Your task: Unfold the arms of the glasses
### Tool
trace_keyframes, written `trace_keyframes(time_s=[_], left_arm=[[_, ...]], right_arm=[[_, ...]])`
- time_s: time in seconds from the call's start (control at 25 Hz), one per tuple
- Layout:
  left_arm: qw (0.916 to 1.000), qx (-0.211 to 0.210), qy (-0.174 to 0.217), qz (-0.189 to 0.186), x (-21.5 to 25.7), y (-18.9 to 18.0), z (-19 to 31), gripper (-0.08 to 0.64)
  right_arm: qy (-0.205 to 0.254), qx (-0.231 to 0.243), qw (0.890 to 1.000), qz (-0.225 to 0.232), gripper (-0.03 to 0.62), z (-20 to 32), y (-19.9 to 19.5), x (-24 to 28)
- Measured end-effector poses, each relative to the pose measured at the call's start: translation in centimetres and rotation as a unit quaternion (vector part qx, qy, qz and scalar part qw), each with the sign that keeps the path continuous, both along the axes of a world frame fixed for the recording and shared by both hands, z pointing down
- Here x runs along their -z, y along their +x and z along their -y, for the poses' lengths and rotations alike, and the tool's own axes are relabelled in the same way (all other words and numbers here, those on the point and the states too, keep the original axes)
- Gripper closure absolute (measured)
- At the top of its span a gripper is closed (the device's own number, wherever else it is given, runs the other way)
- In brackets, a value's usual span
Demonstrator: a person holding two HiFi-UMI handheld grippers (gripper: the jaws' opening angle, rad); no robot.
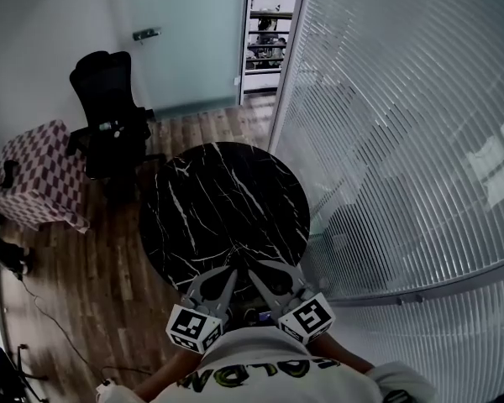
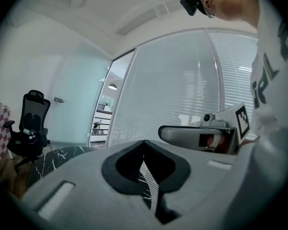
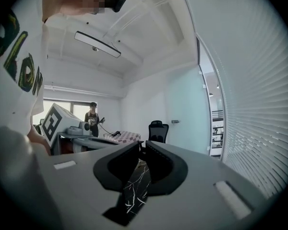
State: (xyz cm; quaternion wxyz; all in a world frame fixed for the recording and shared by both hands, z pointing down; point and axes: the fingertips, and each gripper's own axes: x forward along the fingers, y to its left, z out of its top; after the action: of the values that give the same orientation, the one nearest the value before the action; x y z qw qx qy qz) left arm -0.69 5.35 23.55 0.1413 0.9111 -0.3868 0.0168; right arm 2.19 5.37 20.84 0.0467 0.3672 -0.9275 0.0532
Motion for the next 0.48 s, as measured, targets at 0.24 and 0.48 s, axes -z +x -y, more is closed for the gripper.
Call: trace_keyframes(time_s=[0.24,0.48], left_arm=[[1.0,-0.001,0.001,-0.001,-0.4,0.58,0.08,0.555],[1.0,0.002,0.001,-0.003,-0.4,0.99,0.23,0.556]], right_arm=[[0.013,-0.002,1.0,-0.002,0.548,0.38,0.31,0.17],[0.01,-0.001,1.0,-0.006,0.548,0.49,0.66,0.27]])
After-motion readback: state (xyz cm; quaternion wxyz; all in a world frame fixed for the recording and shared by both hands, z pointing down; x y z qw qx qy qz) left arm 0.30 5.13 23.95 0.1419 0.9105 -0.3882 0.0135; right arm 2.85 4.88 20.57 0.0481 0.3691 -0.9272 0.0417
